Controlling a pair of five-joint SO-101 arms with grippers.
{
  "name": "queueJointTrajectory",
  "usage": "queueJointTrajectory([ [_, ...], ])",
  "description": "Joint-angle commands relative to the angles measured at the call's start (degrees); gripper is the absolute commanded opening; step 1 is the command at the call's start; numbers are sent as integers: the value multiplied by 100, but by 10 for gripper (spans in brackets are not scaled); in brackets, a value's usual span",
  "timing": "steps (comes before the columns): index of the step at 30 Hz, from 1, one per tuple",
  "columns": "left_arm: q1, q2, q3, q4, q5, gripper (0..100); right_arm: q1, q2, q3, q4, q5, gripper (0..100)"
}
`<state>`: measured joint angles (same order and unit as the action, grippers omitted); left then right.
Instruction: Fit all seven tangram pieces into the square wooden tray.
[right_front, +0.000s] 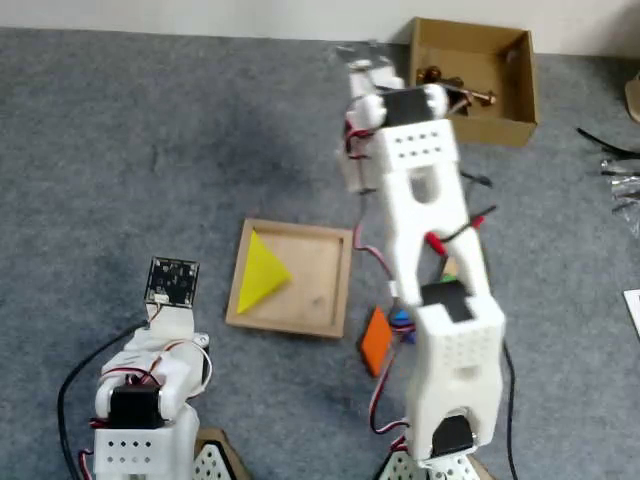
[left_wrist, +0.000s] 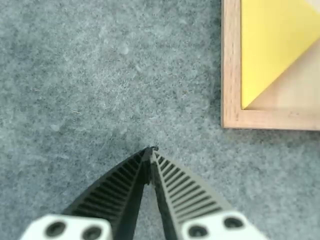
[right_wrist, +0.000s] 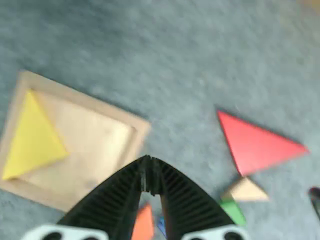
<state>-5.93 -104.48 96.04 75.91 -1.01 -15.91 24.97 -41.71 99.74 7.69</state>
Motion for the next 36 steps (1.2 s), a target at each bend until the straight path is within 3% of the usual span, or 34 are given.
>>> queueJointTrajectory([
  [1, 66, -57, 101, 18, 9, 5, 602, -971, 453, 110, 554, 5],
  [12, 66, -57, 101, 18, 9, 5, 2536, -1446, 1358, 101, 1011, 9],
  [17, 66, -57, 101, 18, 9, 5, 2932, -1481, 1859, 110, 1459, 9],
  [27, 66, -57, 101, 18, 9, 5, 3064, -1675, 2211, 110, 1670, 9],
  [36, 66, -57, 101, 18, 9, 5, 2870, -3512, 3327, 57, 1679, 9],
])
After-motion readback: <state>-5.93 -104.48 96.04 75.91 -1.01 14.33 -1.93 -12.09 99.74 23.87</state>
